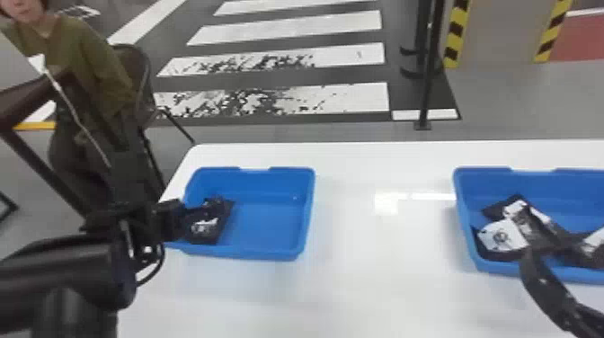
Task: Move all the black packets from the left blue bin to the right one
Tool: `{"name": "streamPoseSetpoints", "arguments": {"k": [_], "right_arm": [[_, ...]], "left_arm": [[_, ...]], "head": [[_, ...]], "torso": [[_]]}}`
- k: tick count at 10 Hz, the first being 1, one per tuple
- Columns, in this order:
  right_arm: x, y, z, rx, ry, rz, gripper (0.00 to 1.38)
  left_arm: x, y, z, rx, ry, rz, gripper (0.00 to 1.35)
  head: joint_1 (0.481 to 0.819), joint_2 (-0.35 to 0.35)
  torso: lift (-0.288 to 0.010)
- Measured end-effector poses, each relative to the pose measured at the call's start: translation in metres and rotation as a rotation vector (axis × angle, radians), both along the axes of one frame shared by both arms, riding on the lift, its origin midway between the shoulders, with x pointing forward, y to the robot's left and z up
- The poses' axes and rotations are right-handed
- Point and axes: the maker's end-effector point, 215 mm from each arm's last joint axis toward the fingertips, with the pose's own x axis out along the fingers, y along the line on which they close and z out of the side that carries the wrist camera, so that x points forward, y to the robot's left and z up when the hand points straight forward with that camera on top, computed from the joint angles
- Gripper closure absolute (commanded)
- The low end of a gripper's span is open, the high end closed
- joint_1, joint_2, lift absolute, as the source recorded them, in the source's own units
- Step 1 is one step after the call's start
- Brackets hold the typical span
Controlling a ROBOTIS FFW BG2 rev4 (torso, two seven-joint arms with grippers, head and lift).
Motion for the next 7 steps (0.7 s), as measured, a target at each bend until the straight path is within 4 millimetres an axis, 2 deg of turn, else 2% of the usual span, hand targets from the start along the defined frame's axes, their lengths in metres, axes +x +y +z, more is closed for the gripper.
{"name": "streamPoseSetpoints", "arguments": {"k": [4,6,7], "right_arm": [[0.002,0.008,-0.01,0.019,0.026,0.024,0.14],[0.003,0.011,-0.013,0.027,0.033,0.035,0.14],[0.004,0.013,-0.015,0.032,0.038,0.04,0.14]], "left_arm": [[0.017,0.005,-0.051,-0.03,0.131,0.033,0.15],[0.02,0.008,-0.07,-0.021,0.185,0.047,0.15],[0.023,0.009,-0.077,-0.022,0.208,0.052,0.2]], "head": [[0.695,0.234],[0.695,0.237],[0.695,0.242]], "torso": [[-0.14],[-0.14],[-0.14]]}}
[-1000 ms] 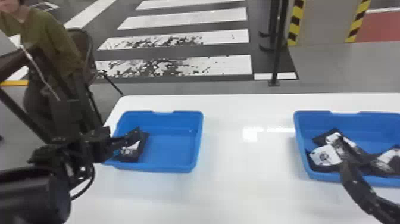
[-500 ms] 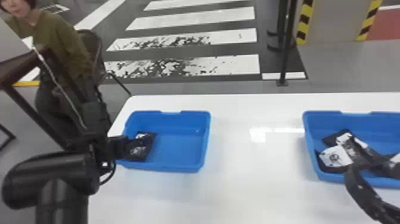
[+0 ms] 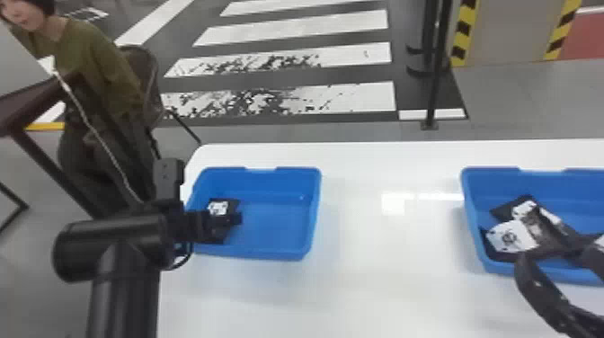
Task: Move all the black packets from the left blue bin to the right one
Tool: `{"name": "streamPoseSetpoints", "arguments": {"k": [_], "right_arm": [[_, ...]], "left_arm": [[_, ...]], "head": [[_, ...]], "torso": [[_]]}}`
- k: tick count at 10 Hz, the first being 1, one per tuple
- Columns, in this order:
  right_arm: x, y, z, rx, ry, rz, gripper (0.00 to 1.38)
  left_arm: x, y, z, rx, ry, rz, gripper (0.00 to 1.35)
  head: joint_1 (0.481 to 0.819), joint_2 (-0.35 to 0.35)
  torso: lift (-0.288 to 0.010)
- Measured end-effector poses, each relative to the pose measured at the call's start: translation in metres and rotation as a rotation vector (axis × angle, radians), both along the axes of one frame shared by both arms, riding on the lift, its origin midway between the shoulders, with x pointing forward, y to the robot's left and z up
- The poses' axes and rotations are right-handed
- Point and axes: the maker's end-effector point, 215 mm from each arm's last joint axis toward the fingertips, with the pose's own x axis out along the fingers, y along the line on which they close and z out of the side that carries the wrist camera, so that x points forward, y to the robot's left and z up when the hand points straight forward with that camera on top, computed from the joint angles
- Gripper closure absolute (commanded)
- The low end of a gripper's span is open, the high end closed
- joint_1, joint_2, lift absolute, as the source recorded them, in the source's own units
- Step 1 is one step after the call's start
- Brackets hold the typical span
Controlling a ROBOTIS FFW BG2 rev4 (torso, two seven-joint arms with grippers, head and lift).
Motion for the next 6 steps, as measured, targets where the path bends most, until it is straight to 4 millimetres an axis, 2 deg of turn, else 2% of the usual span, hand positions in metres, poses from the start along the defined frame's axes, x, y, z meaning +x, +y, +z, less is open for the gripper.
{"name": "streamPoseSetpoints", "arguments": {"k": [1,3,4,6], "right_arm": [[0.0,0.002,-0.003,0.006,0.006,0.007,0.14],[0.001,0.004,-0.006,0.015,0.014,0.012,0.14],[0.001,0.005,-0.007,0.017,0.016,0.012,0.15],[0.001,0.005,-0.008,0.025,0.02,0.014,0.15]], "left_arm": [[0.001,0.0,-0.005,0.002,0.019,0.0,0.31],[-0.002,0.0,-0.015,-0.006,0.061,0.007,0.91],[0.001,-0.006,-0.015,0.004,0.067,-0.015,1.16],[0.01,-0.016,-0.01,0.025,0.045,-0.064,1.21]], "head": [[0.695,0.244],[0.695,0.248],[0.695,0.244],[0.695,0.229]], "torso": [[-0.14],[-0.14],[-0.14],[-0.14]]}}
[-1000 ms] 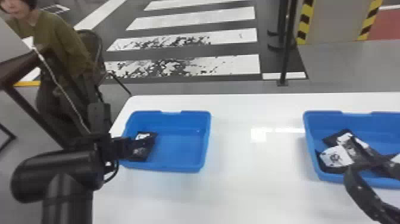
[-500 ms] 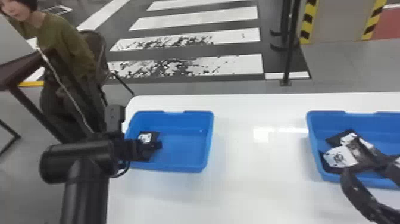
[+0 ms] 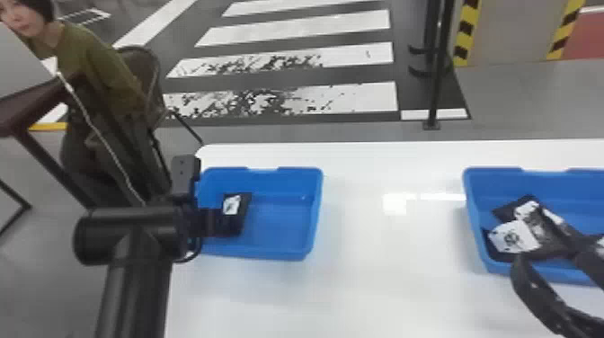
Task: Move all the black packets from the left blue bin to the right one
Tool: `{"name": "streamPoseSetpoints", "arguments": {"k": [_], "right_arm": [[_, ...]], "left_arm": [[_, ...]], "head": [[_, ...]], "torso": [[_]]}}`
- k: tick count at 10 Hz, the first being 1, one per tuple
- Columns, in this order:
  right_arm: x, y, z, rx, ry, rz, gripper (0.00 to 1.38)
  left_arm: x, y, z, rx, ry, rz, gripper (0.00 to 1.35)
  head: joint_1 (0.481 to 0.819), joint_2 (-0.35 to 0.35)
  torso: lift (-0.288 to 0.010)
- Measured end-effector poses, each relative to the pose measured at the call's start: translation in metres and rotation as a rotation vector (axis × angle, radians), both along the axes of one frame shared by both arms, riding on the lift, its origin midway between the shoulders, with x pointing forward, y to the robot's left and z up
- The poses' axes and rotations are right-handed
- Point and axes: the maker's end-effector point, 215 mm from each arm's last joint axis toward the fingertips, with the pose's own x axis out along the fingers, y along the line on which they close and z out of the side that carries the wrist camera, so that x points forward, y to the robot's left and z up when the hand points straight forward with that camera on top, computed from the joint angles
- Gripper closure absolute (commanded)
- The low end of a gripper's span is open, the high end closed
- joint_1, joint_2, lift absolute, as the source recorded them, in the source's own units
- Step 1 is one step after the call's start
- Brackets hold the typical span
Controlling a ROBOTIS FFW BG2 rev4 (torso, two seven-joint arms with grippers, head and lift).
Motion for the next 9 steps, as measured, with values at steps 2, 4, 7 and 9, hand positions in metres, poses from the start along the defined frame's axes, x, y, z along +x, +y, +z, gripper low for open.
{"name": "streamPoseSetpoints", "arguments": {"k": [2,4,7,9], "right_arm": [[-0.001,0.001,-0.002,0.008,0.007,0.002,0.16],[0.0,0.003,0.0,0.013,0.005,0.008,0.16],[0.01,0.018,0.015,0.028,-0.034,0.067,0.16],[0.019,0.049,0.028,0.077,-0.055,0.141,0.16]], "left_arm": [[0.005,-0.009,0.018,0.002,-0.063,-0.046,1.21],[-0.003,-0.026,0.049,0.007,-0.149,-0.099,1.21],[-0.022,-0.102,0.108,-0.026,-0.323,-0.26,1.21],[-0.033,-0.173,0.121,-0.115,-0.373,-0.384,1.21]], "head": [[0.695,0.218],[0.695,0.203],[0.695,0.145],[0.695,0.084]], "torso": [[-0.14],[-0.14],[-0.14],[-0.14]]}}
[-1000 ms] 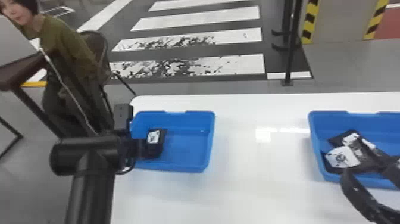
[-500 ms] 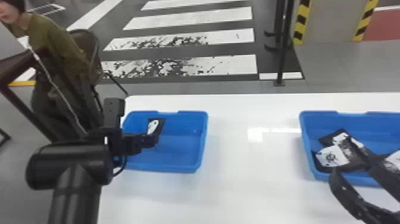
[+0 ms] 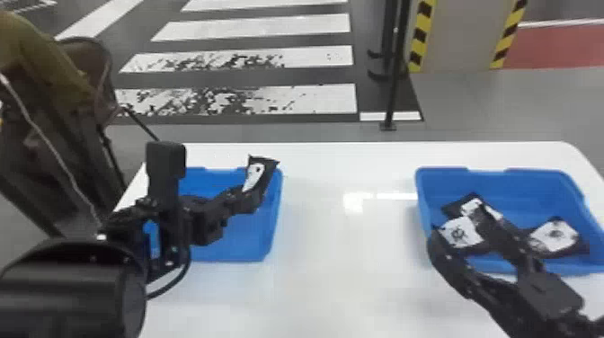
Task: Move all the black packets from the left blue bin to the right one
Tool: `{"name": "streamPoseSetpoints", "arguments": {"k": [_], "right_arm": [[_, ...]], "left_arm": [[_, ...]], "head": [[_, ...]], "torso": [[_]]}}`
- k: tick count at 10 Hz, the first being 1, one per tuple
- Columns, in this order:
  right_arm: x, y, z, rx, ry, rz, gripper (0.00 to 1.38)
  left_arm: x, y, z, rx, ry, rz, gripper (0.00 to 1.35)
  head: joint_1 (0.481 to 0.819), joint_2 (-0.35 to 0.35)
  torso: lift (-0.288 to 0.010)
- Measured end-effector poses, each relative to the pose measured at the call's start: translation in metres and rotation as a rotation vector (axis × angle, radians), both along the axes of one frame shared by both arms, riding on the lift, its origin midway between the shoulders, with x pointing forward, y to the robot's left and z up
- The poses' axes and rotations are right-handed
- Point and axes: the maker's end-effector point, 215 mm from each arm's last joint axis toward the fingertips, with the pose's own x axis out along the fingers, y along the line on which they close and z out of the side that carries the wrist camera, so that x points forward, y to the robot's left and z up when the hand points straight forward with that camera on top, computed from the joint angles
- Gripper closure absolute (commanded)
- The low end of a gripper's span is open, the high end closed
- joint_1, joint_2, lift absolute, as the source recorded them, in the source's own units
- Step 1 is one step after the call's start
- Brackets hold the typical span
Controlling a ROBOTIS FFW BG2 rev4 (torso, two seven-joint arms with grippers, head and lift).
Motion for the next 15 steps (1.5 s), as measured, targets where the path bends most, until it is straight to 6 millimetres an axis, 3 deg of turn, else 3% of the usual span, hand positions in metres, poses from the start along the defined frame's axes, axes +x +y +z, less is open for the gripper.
{"name": "streamPoseSetpoints", "arguments": {"k": [3,5,7,8,9,10,13,14,15], "right_arm": [[0.012,0.059,0.018,0.098,-0.017,0.137,0.16],[0.028,0.076,0.026,0.128,-0.032,0.173,0.16],[0.048,0.076,0.029,0.124,-0.05,0.172,0.16],[0.056,0.073,0.029,0.116,-0.052,0.165,0.19],[0.063,0.071,0.029,0.11,-0.059,0.157,0.63],[0.068,0.068,0.031,0.109,-0.066,0.15,1.22],[0.074,0.059,0.033,0.118,-0.081,0.122,1.28],[0.074,0.059,0.034,0.124,-0.083,0.12,1.28],[0.074,0.059,0.035,0.129,-0.085,0.119,1.28]], "left_arm": [[-0.017,-0.097,0.023,-0.11,-0.041,-0.19,1.21],[-0.033,-0.152,0.032,-0.168,-0.04,-0.308,1.21],[-0.048,-0.192,0.042,-0.208,-0.042,-0.4,1.21],[-0.055,-0.206,0.045,-0.224,-0.041,-0.435,1.21],[-0.061,-0.218,0.048,-0.234,-0.038,-0.465,1.21],[-0.065,-0.226,0.049,-0.242,-0.035,-0.485,1.21],[-0.069,-0.229,0.049,-0.253,-0.027,-0.493,1.2],[-0.069,-0.229,0.049,-0.257,-0.029,-0.491,1.01],[-0.067,-0.226,0.052,-0.267,-0.04,-0.481,0.57]], "head": [[0.695,0.039],[0.695,-0.015],[0.695,-0.057],[0.695,-0.081],[0.695,-0.102],[0.695,-0.116],[0.695,-0.13],[0.695,-0.13],[0.695,-0.129]], "torso": [[-0.14],[-0.14],[-0.14],[-0.14],[-0.14],[-0.14],[-0.14],[-0.14],[-0.14]]}}
